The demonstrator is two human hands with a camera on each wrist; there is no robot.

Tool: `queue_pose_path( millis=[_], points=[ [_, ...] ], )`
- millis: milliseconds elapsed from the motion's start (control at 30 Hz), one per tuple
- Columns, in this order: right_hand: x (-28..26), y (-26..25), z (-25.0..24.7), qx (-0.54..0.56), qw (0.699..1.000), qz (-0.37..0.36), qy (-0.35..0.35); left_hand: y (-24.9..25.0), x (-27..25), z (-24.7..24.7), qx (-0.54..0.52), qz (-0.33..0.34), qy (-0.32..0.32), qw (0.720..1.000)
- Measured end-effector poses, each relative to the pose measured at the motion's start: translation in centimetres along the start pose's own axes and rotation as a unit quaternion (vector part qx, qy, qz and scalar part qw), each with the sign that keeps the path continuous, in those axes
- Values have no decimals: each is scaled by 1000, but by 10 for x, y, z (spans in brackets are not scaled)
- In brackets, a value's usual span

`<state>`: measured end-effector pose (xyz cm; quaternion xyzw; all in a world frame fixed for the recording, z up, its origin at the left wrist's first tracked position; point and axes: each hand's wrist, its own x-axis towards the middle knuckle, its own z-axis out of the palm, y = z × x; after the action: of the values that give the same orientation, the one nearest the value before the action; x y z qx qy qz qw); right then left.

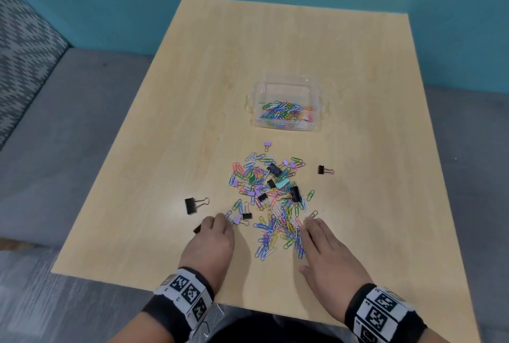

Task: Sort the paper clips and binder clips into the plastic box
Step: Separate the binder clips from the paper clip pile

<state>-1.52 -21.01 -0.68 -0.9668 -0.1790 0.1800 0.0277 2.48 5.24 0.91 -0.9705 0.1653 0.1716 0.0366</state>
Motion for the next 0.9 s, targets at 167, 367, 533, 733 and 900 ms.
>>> queue_pose_path(
  millis=[167, 367, 533, 733, 900],
  points=[
    [-2, -7, 3, 8, 1000, -4, -18, 14, -13, 0, 16, 46, 9, 999],
    [9, -18, -2, 12, 1000, -27, 5, 46, -11, 4, -40, 87, 49, 994],
    [0, 0, -20, 58, 996, -34, 51, 35, -13, 9, -99, 112, 66, 987],
    [-10, -2, -16, 29, 997, -60, 46, 17, 9, 25, -58, 158, 23, 985],
    [-4, -9, -16, 36, 997, -51, 41, -1, 6, 28, -78, 163, 65, 981]
  ],
)
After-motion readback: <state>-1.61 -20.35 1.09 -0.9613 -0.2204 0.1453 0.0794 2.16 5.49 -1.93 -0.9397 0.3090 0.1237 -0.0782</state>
